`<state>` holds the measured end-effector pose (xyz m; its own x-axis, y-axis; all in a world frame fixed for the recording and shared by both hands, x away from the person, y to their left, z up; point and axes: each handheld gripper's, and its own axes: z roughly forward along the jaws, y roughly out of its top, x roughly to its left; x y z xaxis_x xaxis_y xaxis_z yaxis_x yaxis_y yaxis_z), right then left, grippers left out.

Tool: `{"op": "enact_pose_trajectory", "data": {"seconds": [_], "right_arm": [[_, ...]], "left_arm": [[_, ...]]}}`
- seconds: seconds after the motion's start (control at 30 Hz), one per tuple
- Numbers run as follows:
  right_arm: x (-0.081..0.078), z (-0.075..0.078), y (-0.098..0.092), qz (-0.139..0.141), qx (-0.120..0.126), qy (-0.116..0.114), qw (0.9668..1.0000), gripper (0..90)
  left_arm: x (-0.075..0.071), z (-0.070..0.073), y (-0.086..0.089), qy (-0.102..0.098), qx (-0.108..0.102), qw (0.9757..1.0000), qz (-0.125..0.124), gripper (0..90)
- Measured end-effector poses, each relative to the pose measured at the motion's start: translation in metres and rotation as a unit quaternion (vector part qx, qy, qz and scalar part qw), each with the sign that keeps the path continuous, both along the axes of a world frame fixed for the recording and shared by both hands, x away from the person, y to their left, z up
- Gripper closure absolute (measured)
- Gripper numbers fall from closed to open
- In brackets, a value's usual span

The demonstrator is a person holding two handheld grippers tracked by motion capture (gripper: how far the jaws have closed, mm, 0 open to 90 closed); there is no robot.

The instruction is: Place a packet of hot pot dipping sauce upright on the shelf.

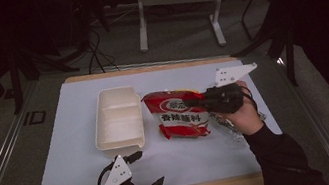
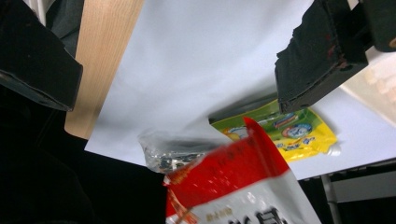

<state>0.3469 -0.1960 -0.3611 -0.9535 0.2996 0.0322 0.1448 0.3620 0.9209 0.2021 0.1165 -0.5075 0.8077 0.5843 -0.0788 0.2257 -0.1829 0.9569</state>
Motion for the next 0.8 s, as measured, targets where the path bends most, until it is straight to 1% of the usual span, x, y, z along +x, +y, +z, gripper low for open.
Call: {"op": "enact_pose_trajectory", "data": {"seconds": [0.13,0.27,0.33,0.37,0.43,0.5,0.57,0.6,0.63,0.73,0.8], "right_arm": [[0.01,0.001,0.007,-0.01,0.008,0.0,0.9999,89.1],[0.022,0.001,0.013,-0.026,0.02,-0.001,0.9995,89.1],[0.027,0.002,0.017,-0.03,0.027,0.001,0.9992,89.1],[0.03,0.002,0.019,-0.035,0.03,-0.001,0.9989,89.1],[0.036,0.001,0.023,-0.045,0.038,0.001,0.9983,89.1],[0.042,0.0,0.027,-0.053,0.044,0.001,0.9976,89.1],[0.049,-0.002,0.032,-0.061,0.045,0.003,0.9971,89.1],[0.052,-0.003,0.034,-0.062,0.045,0.004,0.9971,89.2],[0.055,-0.003,0.037,-0.064,0.045,0.004,0.9969,89.1],[0.064,-0.004,0.046,-0.066,0.044,0.004,0.9969,89.1],[0.067,-0.004,0.049,-0.067,0.042,0.003,0.9969,89.1]], "left_arm": [[-0.001,-0.004,0.001,-0.001,0.001,1.0,-0.002,2.1],[-0.001,-0.008,0.002,-0.002,0.002,1.0,0.0,2.1],[-0.002,-0.01,0.001,-0.003,0.004,1.0,-0.003,2.1],[-0.002,-0.011,0.001,-0.002,0.004,1.0,-0.004,2.1],[-0.002,-0.012,0.0,-0.007,0.011,0.9999,-0.007,2.1],[-0.002,-0.014,0.0,-0.006,0.01,0.9999,-0.009,2.1],[-0.003,-0.014,0.0,-0.006,0.01,0.9999,-0.01,2.1],[-0.004,-0.015,-0.001,-0.012,0.016,0.9998,-0.009,2.1],[-0.004,-0.015,-0.001,-0.012,0.016,0.9998,-0.009,2.1],[-0.005,-0.015,0.0,-0.014,0.01,0.9998,-0.009,2.1],[-0.005,-0.015,0.0,-0.014,0.01,0.9998,-0.009,2.1]]}}
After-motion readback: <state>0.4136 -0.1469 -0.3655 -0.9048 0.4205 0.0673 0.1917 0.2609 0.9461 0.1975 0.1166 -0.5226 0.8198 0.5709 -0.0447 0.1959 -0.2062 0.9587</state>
